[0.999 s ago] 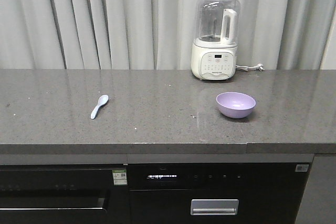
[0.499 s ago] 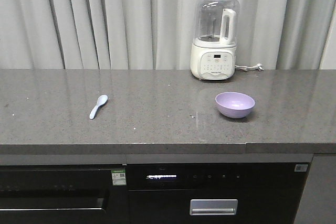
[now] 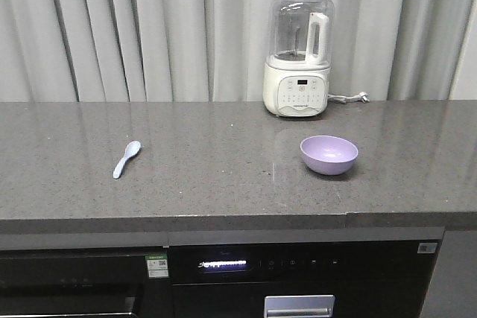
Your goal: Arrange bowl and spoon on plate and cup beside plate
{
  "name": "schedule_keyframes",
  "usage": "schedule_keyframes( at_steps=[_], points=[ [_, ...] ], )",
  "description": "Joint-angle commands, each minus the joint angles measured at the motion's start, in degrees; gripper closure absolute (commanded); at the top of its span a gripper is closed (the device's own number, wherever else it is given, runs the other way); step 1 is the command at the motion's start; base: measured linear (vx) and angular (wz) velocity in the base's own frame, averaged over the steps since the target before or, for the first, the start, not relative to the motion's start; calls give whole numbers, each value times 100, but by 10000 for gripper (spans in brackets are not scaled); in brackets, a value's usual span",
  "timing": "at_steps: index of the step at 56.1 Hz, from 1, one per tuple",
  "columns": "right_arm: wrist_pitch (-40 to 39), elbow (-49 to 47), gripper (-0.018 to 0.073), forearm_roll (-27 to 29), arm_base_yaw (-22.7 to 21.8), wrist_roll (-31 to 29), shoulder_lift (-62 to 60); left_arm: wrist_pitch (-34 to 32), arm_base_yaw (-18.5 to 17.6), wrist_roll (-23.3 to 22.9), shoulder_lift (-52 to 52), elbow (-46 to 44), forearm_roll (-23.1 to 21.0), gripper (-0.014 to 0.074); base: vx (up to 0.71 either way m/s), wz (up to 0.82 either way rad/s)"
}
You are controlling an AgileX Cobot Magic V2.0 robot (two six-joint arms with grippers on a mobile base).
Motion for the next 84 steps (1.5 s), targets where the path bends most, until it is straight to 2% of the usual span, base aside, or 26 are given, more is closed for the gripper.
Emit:
schedule_keyframes(
  at_steps=[1, 48, 84],
  points=[
    [-523, 16, 565, -27, -38, -5, -26, -454, -51, -30, -91, -189, -36, 599, 14, -4],
    [-518, 16, 565, -27, -38, -5, -26, -454, -40, -30, -91, -189, -36, 599, 21, -19],
    [-518, 16, 565, -27, -38, -5, -26, -454, -40, -30, -91, -189, -36, 599, 25, 24]
  ],
)
